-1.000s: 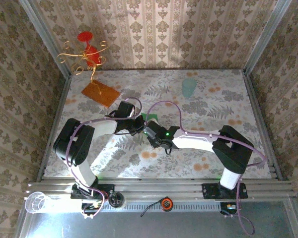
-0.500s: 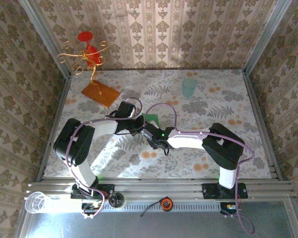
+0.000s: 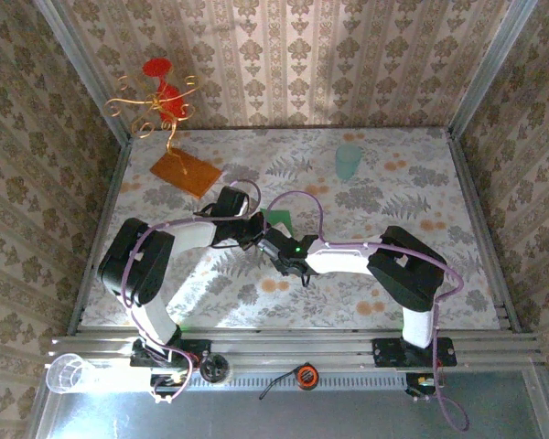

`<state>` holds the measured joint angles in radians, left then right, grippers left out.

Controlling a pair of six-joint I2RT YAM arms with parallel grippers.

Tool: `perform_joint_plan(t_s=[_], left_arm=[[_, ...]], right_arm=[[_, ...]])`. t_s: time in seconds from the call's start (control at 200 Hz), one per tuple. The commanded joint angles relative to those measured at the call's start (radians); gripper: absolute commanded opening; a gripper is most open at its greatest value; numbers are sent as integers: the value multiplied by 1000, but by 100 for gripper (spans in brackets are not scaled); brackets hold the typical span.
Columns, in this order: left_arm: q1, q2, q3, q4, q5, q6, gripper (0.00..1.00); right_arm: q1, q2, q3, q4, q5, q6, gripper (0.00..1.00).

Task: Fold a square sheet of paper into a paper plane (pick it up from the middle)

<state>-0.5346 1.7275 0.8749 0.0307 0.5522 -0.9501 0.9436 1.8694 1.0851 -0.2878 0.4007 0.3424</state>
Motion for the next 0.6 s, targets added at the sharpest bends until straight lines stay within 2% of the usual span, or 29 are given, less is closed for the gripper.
perform_joint_plan(t_s=[0.0, 0.595], left_arm=[[-7, 3, 22, -4, 21, -5, 0], [-5, 10, 23, 1, 29, -8, 0]], right_arm=[[0, 20, 23, 19, 50, 2, 31], [-8, 39, 48, 26, 70, 3, 26]])
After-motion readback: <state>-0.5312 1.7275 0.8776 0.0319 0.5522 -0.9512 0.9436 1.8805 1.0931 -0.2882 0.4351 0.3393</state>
